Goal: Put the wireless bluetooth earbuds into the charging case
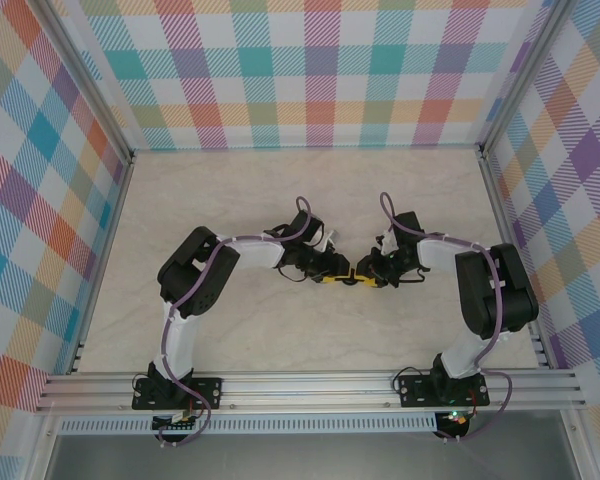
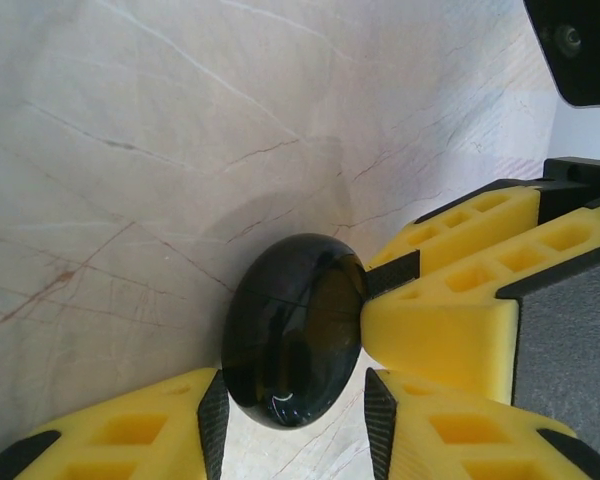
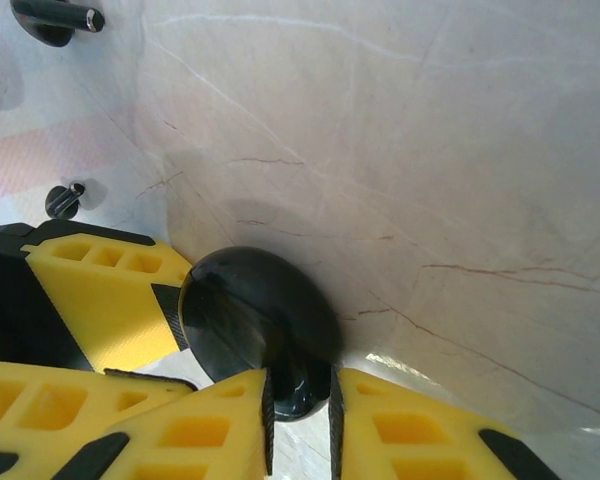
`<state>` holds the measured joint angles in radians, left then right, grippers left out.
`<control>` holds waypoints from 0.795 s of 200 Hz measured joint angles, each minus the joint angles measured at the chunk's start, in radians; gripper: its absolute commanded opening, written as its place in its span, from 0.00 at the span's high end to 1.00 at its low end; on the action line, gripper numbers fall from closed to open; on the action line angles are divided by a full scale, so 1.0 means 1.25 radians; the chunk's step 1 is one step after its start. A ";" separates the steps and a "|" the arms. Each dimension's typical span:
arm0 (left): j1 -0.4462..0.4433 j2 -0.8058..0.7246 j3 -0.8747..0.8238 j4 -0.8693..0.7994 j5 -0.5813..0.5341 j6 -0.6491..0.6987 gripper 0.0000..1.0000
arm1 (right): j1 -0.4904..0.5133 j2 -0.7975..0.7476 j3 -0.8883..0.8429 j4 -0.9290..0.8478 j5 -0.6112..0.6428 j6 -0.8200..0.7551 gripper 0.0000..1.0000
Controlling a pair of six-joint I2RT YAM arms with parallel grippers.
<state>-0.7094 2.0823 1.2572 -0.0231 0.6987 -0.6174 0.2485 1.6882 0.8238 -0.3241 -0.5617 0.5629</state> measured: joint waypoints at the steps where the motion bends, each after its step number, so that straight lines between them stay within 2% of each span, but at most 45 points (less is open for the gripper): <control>1: 0.000 0.000 0.000 0.000 0.000 0.000 0.59 | 0.000 0.000 0.000 0.000 0.000 0.000 0.80; 97: 0.000 0.002 0.005 0.009 -0.003 -0.032 0.50 | 0.000 0.005 0.000 0.009 -0.006 -0.002 0.81; 159: -0.002 0.016 0.024 -0.015 -0.006 -0.017 0.62 | 0.000 0.005 0.001 0.008 -0.005 -0.011 0.81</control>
<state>-0.7113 2.1017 1.2877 -0.0418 0.6910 -0.6388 0.2481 1.6947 0.8246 -0.3145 -0.5686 0.5491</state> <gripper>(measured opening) 0.400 0.189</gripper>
